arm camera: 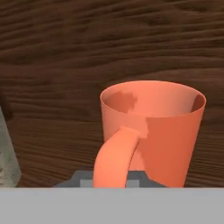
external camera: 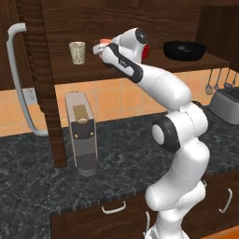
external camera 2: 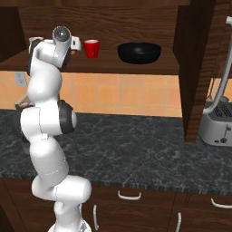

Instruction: Gather all objects into one cabinet and sort the glasses and bowls to opposite sides.

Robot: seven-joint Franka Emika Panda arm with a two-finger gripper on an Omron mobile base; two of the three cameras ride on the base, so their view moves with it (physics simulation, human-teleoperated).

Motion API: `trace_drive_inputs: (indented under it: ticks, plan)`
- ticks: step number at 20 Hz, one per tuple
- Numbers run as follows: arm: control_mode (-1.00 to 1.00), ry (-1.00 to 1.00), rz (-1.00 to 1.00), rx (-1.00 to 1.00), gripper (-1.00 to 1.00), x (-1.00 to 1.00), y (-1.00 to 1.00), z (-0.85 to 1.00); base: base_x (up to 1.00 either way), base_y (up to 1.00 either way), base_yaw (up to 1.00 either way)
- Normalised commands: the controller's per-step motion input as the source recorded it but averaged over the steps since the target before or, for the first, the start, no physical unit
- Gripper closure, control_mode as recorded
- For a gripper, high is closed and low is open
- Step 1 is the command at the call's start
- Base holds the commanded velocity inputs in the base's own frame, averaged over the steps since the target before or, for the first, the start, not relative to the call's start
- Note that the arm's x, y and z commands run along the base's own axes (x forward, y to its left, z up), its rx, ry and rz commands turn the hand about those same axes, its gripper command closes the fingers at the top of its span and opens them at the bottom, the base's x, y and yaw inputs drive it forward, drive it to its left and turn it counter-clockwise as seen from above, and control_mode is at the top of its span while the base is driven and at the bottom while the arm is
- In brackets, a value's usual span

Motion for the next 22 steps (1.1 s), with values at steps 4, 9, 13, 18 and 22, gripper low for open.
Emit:
trace_drive_inputs:
  ticks: [4, 9, 13, 18, 22]
  plan:
    - [-1.00, 0.00, 0.00, 0.01, 1.00, 0.02, 0.00, -0.02, 0.00, 0.00, 0.00]
    - [-1.00, 0.00, 0.00, 0.09, -1.00, 0.00, 0.25, -0.20, 0.00, 0.00, 0.00]
    - [-1.00, 0.00, 0.00, 0.06, -1.00, -0.17, 0.00, -0.03, 0.00, 0.00, 0.00]
    - [-1.00, -0.03, 0.00, 0.06, -1.00, -0.58, -0.23, 0.05, 0.00, 0.00, 0.00]
    - [-1.00, -0.04, 0.00, 0.00, -1.00, -0.64, -0.44, 0.14, 0.00, 0.00, 0.00]
